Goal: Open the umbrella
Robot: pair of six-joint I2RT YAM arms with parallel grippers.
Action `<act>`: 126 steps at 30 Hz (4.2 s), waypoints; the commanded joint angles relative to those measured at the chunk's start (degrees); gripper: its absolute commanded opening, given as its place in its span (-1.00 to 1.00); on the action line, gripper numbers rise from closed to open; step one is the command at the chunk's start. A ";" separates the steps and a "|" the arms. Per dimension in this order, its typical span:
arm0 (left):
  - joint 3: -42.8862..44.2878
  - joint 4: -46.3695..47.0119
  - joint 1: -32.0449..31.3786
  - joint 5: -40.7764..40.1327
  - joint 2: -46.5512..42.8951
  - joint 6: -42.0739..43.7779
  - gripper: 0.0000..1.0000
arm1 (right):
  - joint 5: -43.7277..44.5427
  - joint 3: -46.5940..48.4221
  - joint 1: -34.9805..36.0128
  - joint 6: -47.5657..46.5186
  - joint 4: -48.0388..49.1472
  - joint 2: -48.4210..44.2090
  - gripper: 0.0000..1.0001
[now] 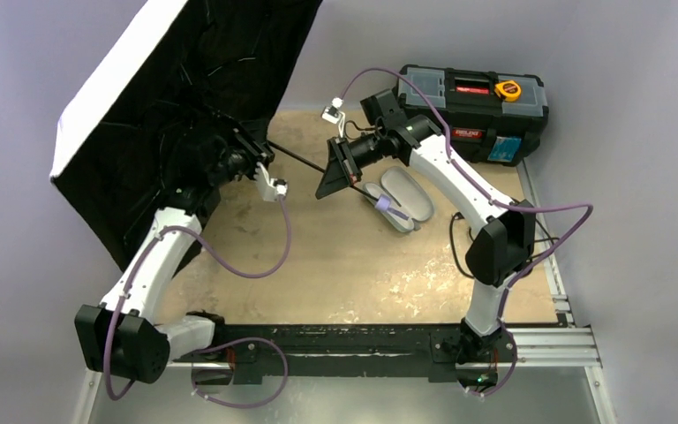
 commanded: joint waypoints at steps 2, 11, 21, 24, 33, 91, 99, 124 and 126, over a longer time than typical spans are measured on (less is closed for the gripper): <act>-1.53 1.61 -3.84 -9.78 -2.97 -7.32 -0.37 | -5.19 0.98 -0.17 4.97 9.74 -2.51 -1.00; -0.16 6.64 -2.76 -27.38 1.80 -14.62 -0.62 | -5.25 -3.21 -1.24 7.75 14.49 -6.14 -1.00; -1.35 14.76 1.39 -38.49 5.06 -28.70 -0.81 | -5.92 -4.75 -2.78 6.87 13.77 -8.26 -1.00; 0.53 17.61 7.07 -36.31 7.41 -27.72 -0.99 | -5.37 -2.71 -3.92 -2.25 2.43 -7.52 -1.00; 21.72 17.67 21.87 -26.17 20.96 -15.09 -1.00 | 15.96 -6.51 -4.24 -41.57 -31.74 -6.82 -1.00; 6.36 20.91 14.72 -7.99 8.28 -5.84 -0.53 | 6.26 -6.53 -3.57 -33.59 -15.85 -9.19 -1.00; 1.72 14.43 12.00 -6.33 2.30 -6.05 -0.13 | 3.80 -10.28 -4.16 -26.54 -6.75 -12.89 -1.00; -7.34 8.54 -1.56 -20.80 -8.76 -14.91 0.01 | 1.46 -12.40 -4.54 -17.70 2.19 -14.06 -1.00; -8.36 8.62 -2.54 -21.22 -10.16 -15.66 -0.02 | 1.42 -12.23 -4.58 -17.70 2.13 -14.03 -1.00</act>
